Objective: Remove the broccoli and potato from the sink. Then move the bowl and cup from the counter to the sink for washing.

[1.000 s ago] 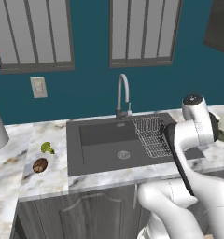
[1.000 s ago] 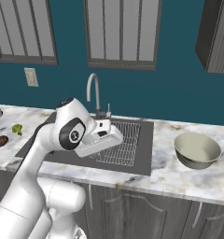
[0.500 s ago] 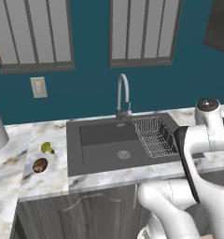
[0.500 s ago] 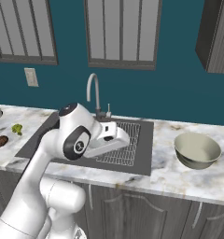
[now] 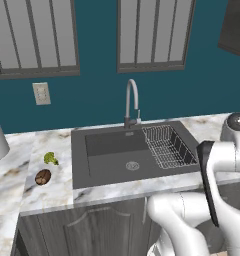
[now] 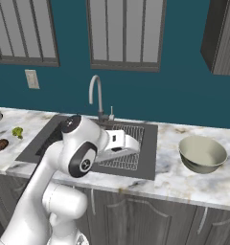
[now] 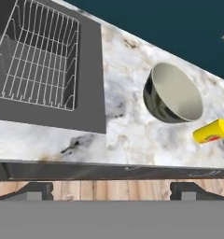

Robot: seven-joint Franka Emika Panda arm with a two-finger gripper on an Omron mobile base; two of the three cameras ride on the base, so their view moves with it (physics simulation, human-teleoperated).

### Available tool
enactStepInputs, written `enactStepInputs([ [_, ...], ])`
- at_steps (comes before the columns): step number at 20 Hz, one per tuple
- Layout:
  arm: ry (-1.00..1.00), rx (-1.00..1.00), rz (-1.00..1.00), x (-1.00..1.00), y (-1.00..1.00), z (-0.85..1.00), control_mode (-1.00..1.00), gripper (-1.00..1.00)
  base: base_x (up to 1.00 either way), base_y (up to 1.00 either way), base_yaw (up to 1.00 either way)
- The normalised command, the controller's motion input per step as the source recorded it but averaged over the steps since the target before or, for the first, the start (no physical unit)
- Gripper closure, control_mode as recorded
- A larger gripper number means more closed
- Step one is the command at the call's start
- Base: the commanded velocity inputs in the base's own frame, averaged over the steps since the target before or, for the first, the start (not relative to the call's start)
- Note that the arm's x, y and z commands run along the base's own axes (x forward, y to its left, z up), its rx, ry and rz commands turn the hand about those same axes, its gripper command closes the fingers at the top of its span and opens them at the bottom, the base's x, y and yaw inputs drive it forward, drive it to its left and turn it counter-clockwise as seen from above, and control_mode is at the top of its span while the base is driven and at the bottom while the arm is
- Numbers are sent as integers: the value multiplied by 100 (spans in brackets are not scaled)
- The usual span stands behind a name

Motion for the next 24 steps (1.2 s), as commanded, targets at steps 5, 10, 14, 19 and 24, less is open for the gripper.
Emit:
enactStepInputs([
  [5, -14, 0, 1, -4, -20, 12, -100, -100, 0, 0, 0],
  [10, -4, -1, 11, 0, -11, 26, -100, -100, 0, 0, 0],
  [14, 18, -8, 15, 1, -2, 28, -100, -100, 0, 0, 0],
  [19, 25, -14, 13, 1, -4, 21, -100, -100, 0, 0, 0],
  [24, 5, -15, 5, 0, -14, 8, -100, -100, 0, 0, 0],
])
